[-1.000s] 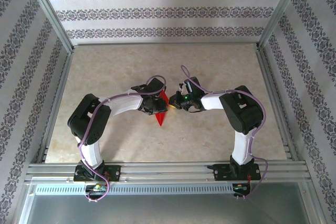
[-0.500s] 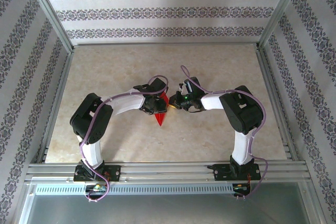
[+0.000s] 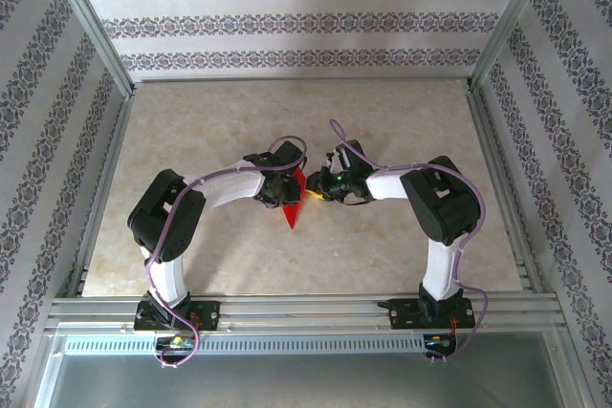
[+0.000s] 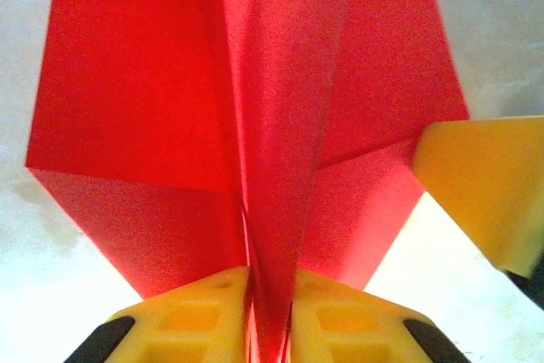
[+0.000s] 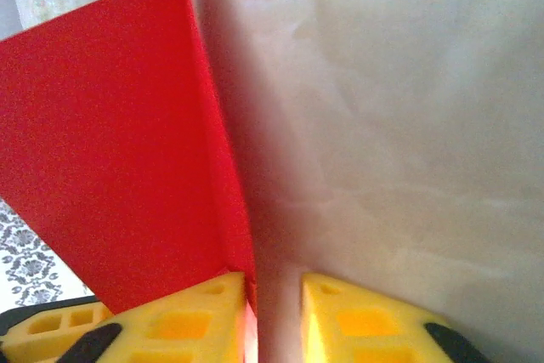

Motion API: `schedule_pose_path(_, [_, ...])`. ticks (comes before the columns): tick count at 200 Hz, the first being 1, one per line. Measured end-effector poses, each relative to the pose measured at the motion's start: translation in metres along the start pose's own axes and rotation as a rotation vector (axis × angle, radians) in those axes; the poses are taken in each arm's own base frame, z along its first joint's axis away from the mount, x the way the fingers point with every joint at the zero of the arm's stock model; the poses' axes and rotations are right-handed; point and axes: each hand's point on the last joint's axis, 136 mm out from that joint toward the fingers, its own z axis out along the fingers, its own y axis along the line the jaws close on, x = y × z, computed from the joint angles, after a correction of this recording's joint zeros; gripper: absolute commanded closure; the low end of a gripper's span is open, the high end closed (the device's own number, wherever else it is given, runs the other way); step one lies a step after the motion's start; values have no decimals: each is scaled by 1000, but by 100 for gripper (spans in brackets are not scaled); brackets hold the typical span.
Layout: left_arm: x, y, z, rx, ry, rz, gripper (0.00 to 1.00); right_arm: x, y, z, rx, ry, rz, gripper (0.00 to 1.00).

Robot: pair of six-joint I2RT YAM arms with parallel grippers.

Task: Fold a paper plane with a square sheet of paper (pick it up from the middle)
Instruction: Move the paper plane to the top-center of the table.

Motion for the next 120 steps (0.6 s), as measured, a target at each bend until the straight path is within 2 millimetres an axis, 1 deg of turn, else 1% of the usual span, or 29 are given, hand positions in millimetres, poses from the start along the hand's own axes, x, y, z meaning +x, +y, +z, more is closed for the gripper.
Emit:
schedule_pose_path(12, [0, 1, 0, -8, 1, 1, 87, -2, 3, -5, -1, -7, -7, 62])
schedule_pose_path(28, [-1, 3, 0, -23, 1, 6, 88, -9, 6, -16, 1, -36, -15, 56])
schedule_pose_path(52, [0, 9, -2, -58, 4, 23, 90, -23, 15, -39, 5, -107, -50, 48])
schedule_pose_path(77, [1, 15, -3, -85, 13, 63, 90, -33, 15, -64, 38, -184, -89, 40])
schedule_pose_path(86, [1, 17, -4, -90, 19, 73, 89, -34, 14, -71, 56, -204, -104, 37])
schedule_pose_path(101, [1, 19, -5, -97, 26, 94, 85, -37, 10, -81, 98, -238, -125, 31])
schedule_pose_path(120, [-3, 19, -6, -105, 34, 113, 81, -37, 5, -92, 150, -273, -161, 28])
